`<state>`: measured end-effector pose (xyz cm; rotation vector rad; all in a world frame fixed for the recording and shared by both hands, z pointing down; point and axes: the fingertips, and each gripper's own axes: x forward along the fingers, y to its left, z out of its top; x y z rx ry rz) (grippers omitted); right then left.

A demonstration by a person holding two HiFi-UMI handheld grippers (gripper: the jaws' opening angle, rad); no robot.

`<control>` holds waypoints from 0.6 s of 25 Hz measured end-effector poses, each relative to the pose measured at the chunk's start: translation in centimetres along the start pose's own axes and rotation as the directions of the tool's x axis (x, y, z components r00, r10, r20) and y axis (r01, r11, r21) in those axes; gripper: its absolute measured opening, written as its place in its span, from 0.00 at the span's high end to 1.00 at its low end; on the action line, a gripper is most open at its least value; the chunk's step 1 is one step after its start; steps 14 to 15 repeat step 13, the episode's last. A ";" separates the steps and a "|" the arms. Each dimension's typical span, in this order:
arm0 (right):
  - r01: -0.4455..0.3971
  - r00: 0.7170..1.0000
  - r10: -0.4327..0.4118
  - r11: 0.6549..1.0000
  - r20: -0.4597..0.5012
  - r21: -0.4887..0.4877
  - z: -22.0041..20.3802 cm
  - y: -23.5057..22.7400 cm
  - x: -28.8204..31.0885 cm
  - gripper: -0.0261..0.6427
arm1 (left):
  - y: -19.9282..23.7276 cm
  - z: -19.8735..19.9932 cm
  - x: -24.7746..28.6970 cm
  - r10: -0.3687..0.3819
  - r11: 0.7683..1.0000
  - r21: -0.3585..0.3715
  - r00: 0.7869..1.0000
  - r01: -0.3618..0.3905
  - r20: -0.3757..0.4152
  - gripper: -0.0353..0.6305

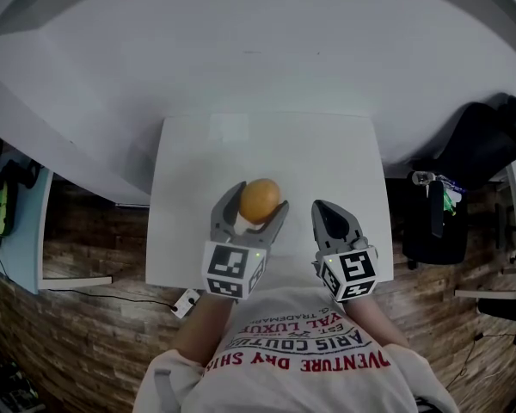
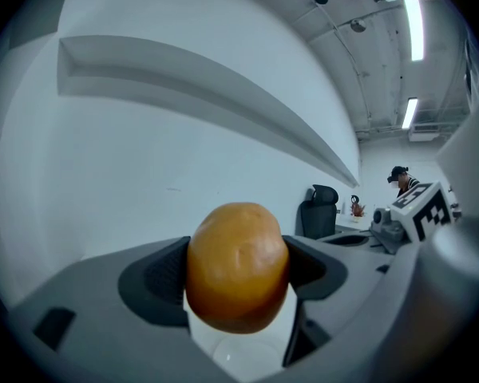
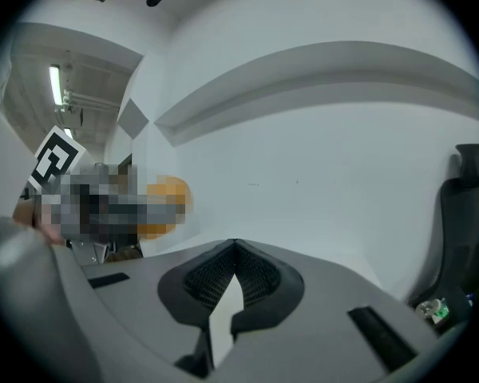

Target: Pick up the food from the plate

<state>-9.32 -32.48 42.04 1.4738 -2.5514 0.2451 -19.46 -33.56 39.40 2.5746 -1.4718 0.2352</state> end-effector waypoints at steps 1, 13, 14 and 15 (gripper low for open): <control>0.001 1.000 -0.001 1.000 -0.002 -0.001 -0.1 0.0 0.1 0.94 | 0.1 -0.2 0.1 -0.002 1.000 -0.002 1.000 0.002 -0.004 0.41; 0.012 0.999 -0.012 1.000 -0.033 0.000 -0.9 -0.2 0.9 0.94 | 0.2 -1.1 0.9 -0.021 1.000 -0.020 0.999 0.020 -0.026 0.41; 0.012 0.999 -0.012 1.000 -0.033 0.000 -0.9 -0.2 0.9 0.94 | 0.2 -1.1 0.9 -0.021 1.000 -0.020 0.999 0.020 -0.026 0.41; 0.012 0.999 -0.012 1.000 -0.033 0.000 -0.9 -0.2 0.9 0.94 | 0.2 -1.1 0.9 -0.021 1.000 -0.020 0.999 0.020 -0.026 0.41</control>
